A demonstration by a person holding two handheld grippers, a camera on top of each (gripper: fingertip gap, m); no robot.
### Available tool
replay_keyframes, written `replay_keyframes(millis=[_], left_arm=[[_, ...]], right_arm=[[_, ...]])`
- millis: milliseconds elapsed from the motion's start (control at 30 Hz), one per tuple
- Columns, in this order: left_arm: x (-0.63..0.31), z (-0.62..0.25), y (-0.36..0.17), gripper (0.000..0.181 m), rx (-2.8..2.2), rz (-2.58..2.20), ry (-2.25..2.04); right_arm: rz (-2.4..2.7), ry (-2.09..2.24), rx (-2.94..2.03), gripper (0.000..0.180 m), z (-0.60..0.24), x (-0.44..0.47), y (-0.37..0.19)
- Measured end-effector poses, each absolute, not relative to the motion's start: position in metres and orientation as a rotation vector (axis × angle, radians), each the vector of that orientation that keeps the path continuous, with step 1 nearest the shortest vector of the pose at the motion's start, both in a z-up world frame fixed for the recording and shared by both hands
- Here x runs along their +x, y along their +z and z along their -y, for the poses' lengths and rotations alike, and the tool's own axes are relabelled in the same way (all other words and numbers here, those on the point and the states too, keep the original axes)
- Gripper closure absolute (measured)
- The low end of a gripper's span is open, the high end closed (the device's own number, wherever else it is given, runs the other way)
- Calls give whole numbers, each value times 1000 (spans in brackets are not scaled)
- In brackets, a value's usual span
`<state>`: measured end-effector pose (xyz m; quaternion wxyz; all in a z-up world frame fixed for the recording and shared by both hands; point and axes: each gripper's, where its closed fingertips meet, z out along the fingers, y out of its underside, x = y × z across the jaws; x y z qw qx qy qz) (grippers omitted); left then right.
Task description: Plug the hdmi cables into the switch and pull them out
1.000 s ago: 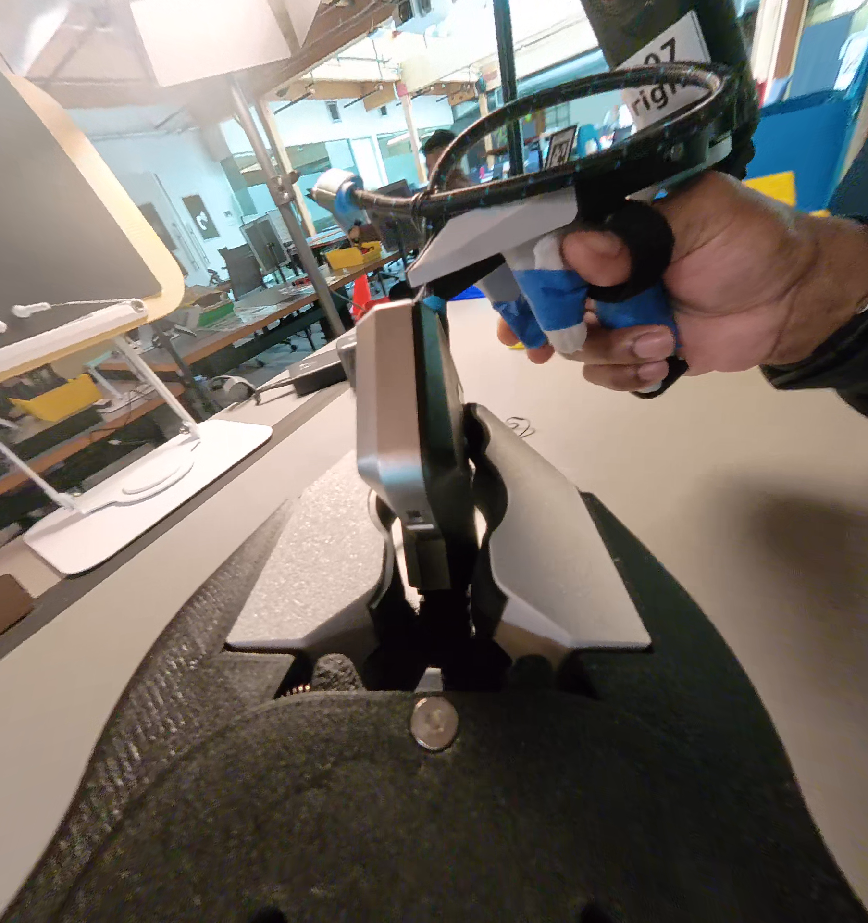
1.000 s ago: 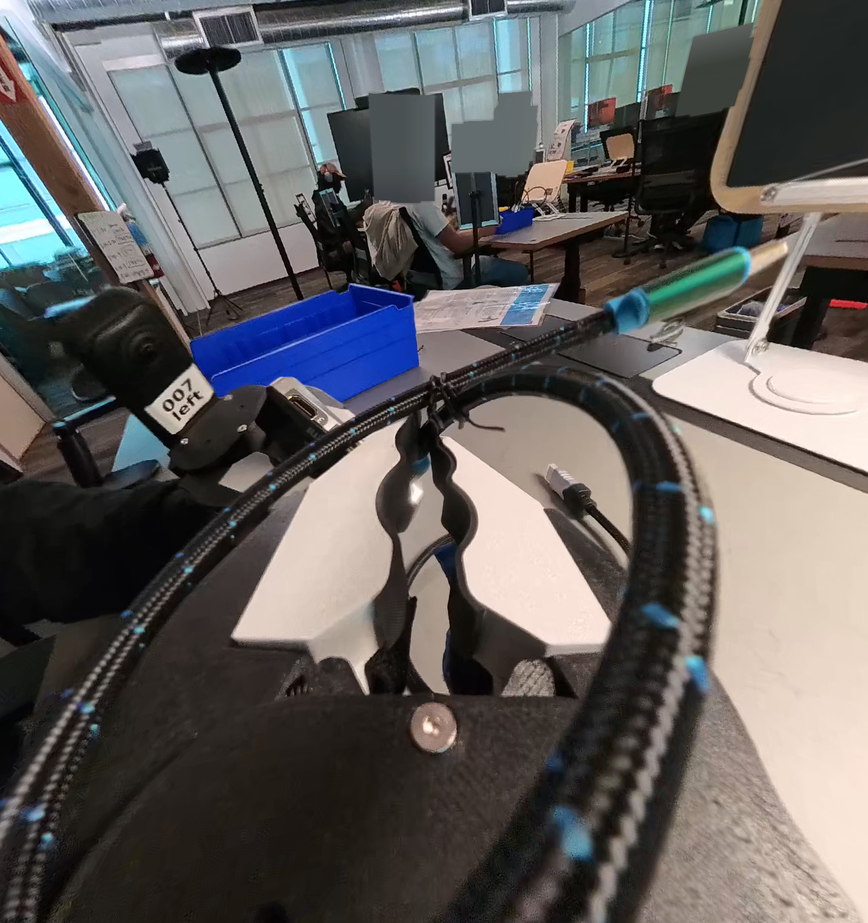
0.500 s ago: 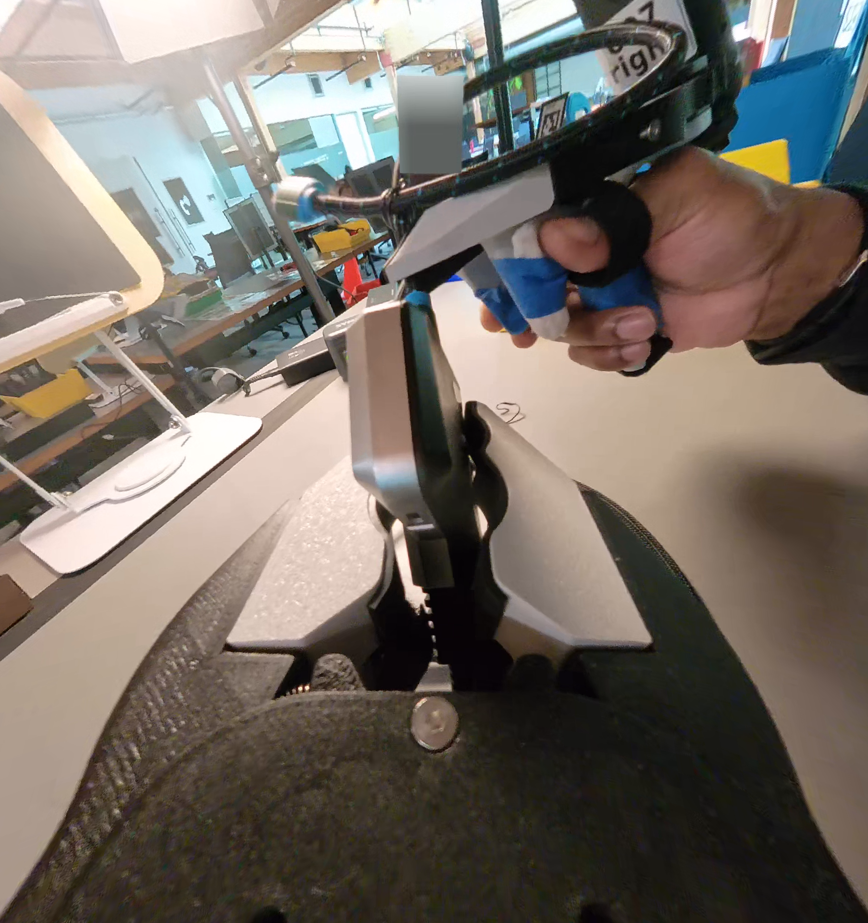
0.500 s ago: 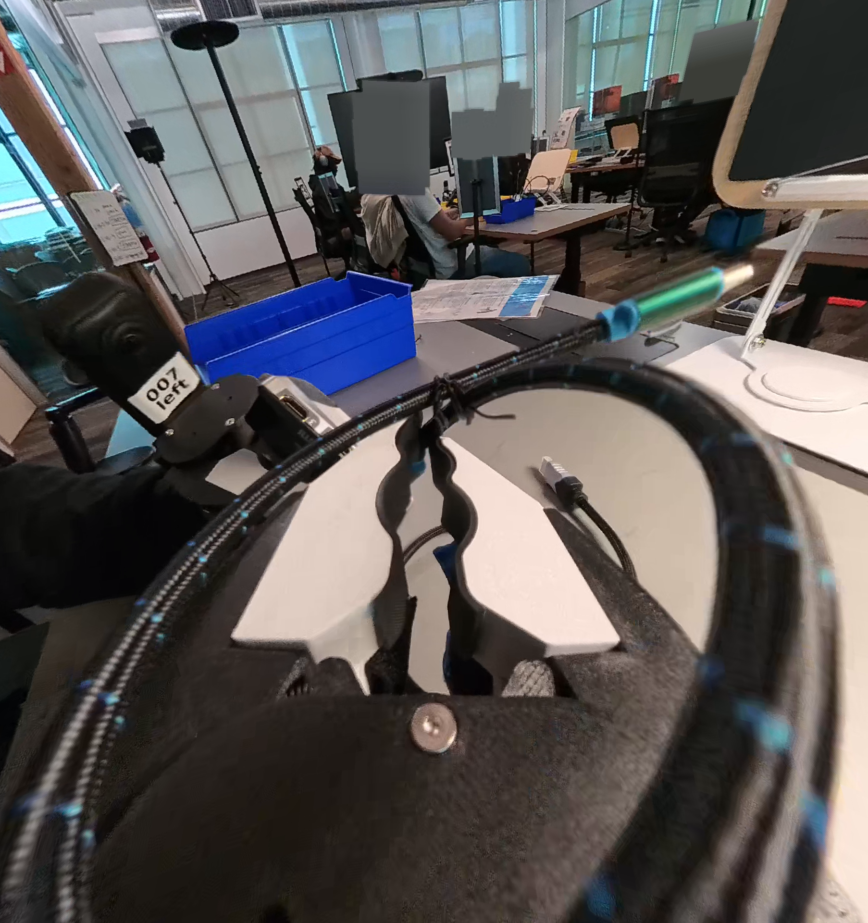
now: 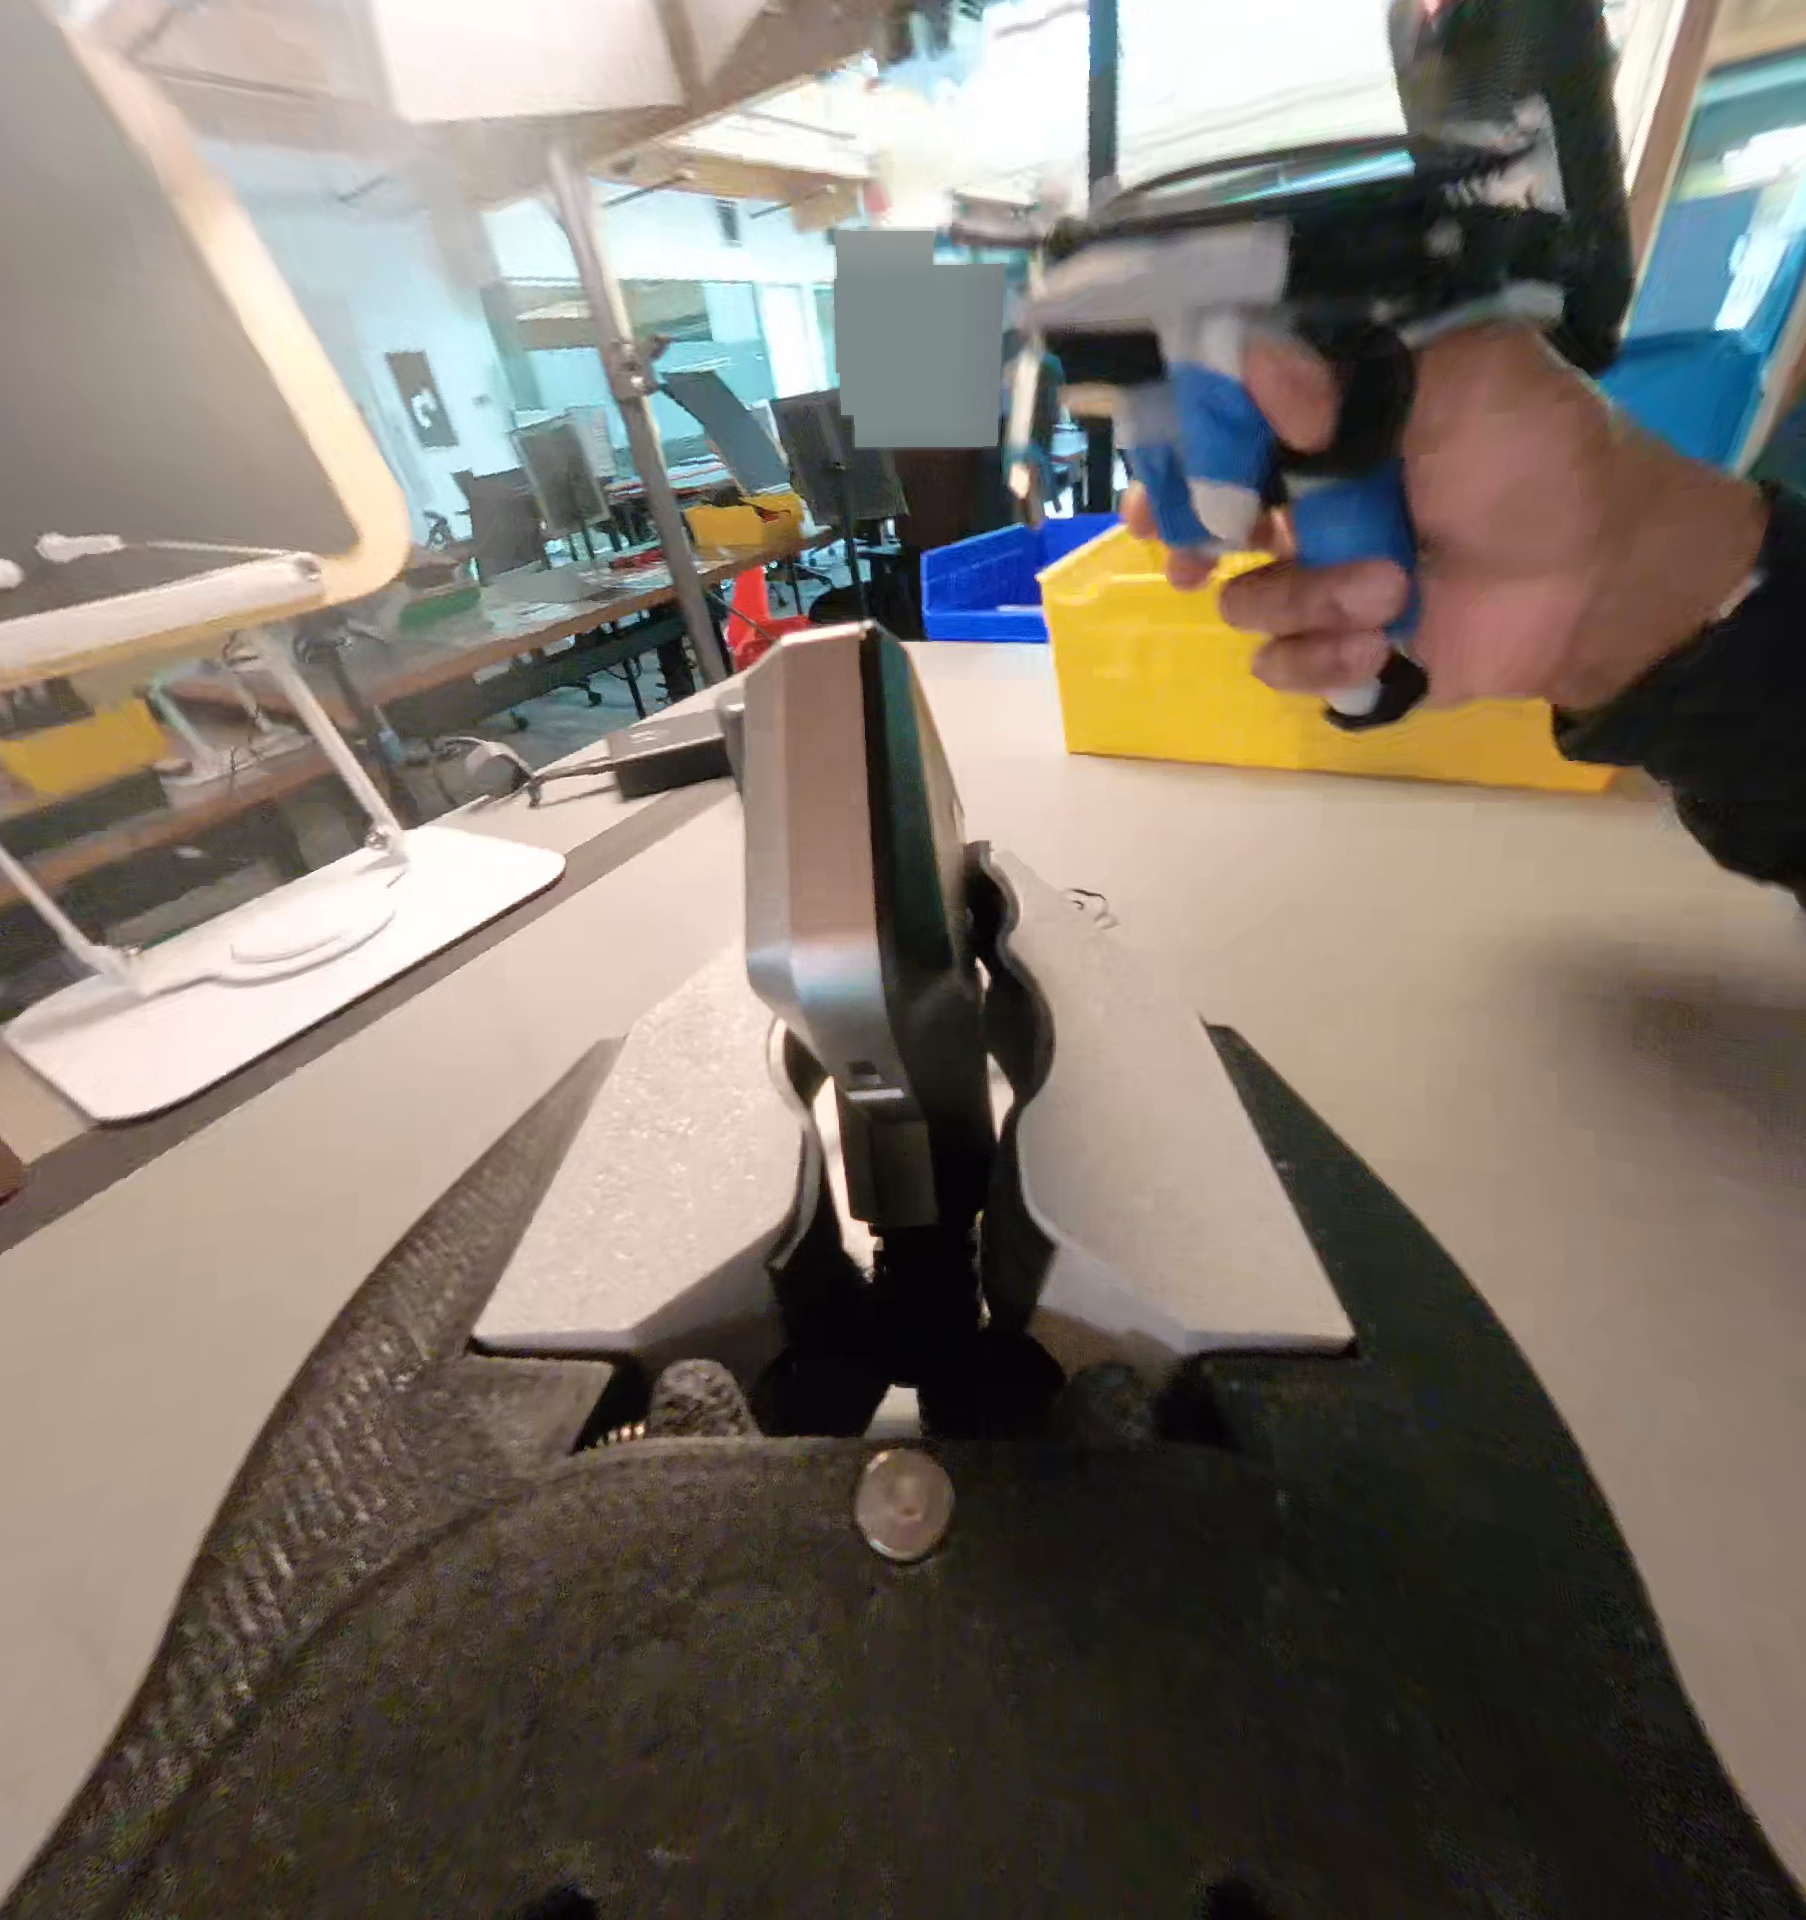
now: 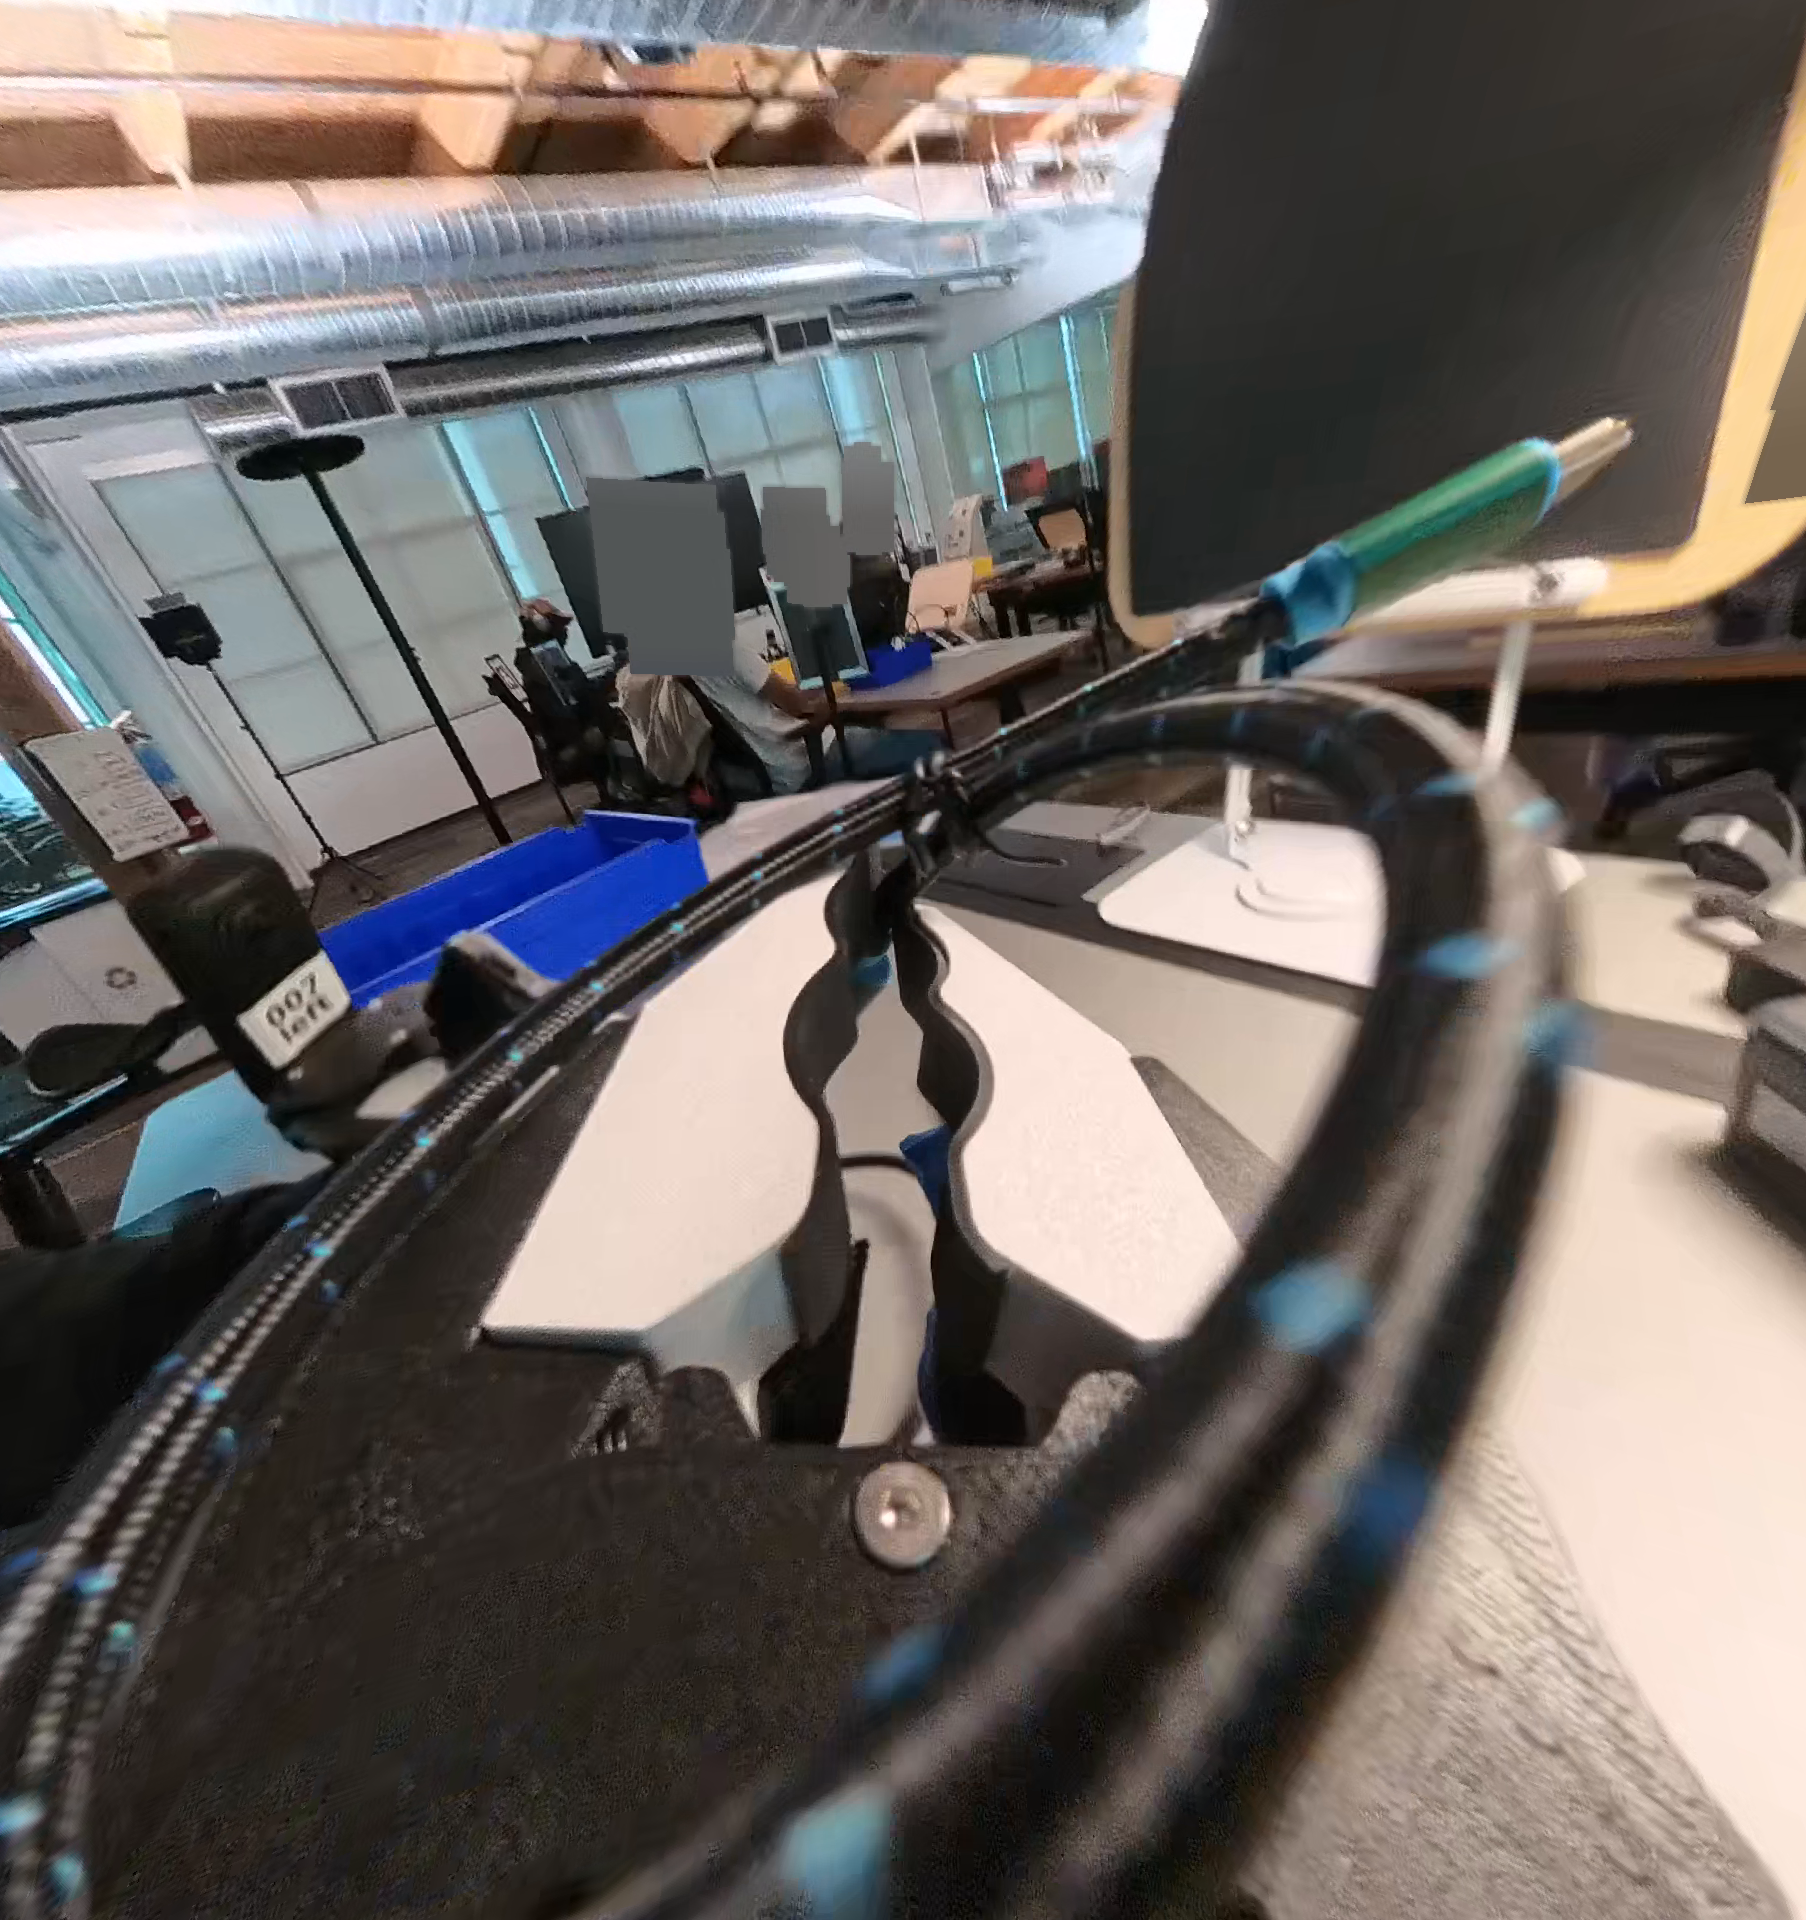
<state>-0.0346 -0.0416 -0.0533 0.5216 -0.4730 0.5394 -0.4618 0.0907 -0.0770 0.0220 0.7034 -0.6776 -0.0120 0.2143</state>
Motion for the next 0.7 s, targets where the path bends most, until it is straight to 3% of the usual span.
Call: replay_keyframes(millis=[167, 200, 300, 333, 433, 700], left_arm=[[-28, 51, -73, 158, -1086, -1432, -1001], [-26, 54, -74, 158, -1080, -1446, -1001], [-24, 54, -79, 158, -1086, -1474, -969], [-25, 52, -81, 158, -1092, -1476, -954], [-28, 49, -79, 158, -1096, -1465, -940], [-32, 48, -69, 157, -1051, -1472, -815]], right_arm=[[75, 414, -1662, 177, 68, 79, -4], [96, 373, -1694, 165, 67, 76, -9], [146, 278, -1756, 163, 73, 67, -11], [161, 233, -1776, 176, 79, 67, -9], [221, 18, -1844, 175, 109, 76, 2], [275, -1111, -2231, 171, 268, 251, 18]])
